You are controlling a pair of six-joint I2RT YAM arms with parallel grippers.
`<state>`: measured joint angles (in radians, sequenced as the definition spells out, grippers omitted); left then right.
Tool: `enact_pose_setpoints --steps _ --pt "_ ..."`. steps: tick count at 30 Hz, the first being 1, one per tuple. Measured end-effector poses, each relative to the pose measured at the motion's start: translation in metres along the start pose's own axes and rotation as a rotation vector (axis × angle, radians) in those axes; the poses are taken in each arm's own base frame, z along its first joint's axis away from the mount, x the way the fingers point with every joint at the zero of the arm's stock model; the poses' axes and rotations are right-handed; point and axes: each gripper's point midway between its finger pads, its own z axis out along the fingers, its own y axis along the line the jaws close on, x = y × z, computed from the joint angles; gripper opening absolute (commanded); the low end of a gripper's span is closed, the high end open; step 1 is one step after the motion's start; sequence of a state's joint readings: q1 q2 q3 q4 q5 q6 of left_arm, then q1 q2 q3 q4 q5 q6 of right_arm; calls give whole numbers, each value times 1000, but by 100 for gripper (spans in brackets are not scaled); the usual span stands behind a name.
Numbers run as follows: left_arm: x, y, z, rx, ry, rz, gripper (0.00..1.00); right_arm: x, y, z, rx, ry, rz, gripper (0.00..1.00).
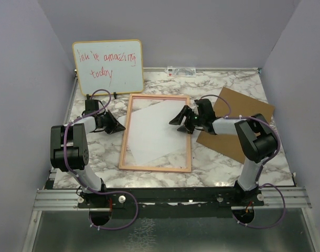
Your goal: Put the photo into the frame
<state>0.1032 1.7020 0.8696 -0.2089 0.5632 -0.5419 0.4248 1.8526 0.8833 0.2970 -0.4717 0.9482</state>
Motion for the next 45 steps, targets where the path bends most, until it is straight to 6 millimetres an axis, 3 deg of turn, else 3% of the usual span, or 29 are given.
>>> enact_pose_setpoints --steps 13,24,32,38,45 --pt "0 0 0 -4 1 -1 7 -8 -12 -14 230 25 53 73" --pt "0 1 0 -11 0 -6 14 -15 -14 -43 356 -9 7 70" --pt "0 3 0 -23 -2 -8 20 -33 -1 -70 379 -109 -104 69" --pt "0 3 0 -24 -2 -8 21 -37 -19 -69 441 -109 -178 62" --pt "1 2 0 -22 0 -5 14 -28 -44 -57 486 -32 -242 48"
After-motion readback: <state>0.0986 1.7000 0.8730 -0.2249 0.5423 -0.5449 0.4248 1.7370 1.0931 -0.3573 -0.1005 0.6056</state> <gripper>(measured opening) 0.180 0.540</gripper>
